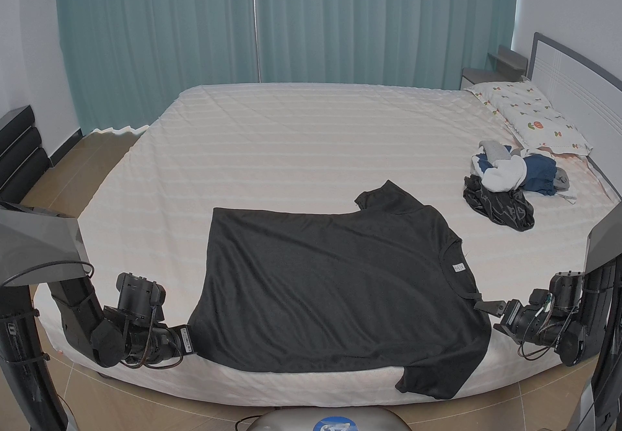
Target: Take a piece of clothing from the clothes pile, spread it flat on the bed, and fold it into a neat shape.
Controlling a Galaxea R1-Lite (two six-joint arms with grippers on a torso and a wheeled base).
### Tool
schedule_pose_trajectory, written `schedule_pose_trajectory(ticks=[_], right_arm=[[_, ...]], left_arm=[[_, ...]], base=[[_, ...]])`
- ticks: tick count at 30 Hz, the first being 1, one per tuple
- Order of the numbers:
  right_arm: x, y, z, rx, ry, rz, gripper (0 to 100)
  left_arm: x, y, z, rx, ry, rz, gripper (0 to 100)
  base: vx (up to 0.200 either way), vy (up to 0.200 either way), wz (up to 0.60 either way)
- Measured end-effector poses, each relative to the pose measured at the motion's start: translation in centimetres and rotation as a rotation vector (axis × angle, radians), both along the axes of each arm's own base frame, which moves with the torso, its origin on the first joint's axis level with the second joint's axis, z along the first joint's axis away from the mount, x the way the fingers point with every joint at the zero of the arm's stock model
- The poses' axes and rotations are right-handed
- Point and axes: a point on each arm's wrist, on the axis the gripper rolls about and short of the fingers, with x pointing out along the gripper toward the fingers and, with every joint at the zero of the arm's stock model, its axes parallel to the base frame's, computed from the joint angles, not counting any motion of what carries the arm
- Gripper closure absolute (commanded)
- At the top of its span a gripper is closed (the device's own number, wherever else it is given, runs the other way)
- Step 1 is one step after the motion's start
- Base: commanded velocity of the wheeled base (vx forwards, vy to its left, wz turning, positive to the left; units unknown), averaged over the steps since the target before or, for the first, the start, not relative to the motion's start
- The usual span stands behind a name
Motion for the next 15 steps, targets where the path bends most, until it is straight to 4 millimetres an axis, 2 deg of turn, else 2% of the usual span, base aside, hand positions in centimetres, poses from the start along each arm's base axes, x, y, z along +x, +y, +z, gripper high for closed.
schedule_pose_trajectory(ticks=[6, 15], right_arm=[[-0.8, 0.2, -0.7, -0.053, 0.030, 0.042, 0], [-0.8, 0.0, -1.3, -0.081, 0.048, 0.035, 0]], left_arm=[[0.3, 0.2, 1.0, -0.055, -0.031, 0.063, 100], [0.8, 0.5, 1.8, -0.076, -0.062, 0.086, 100]], base=[[0.000, 0.000, 0.00], [0.000, 0.000, 0.00]])
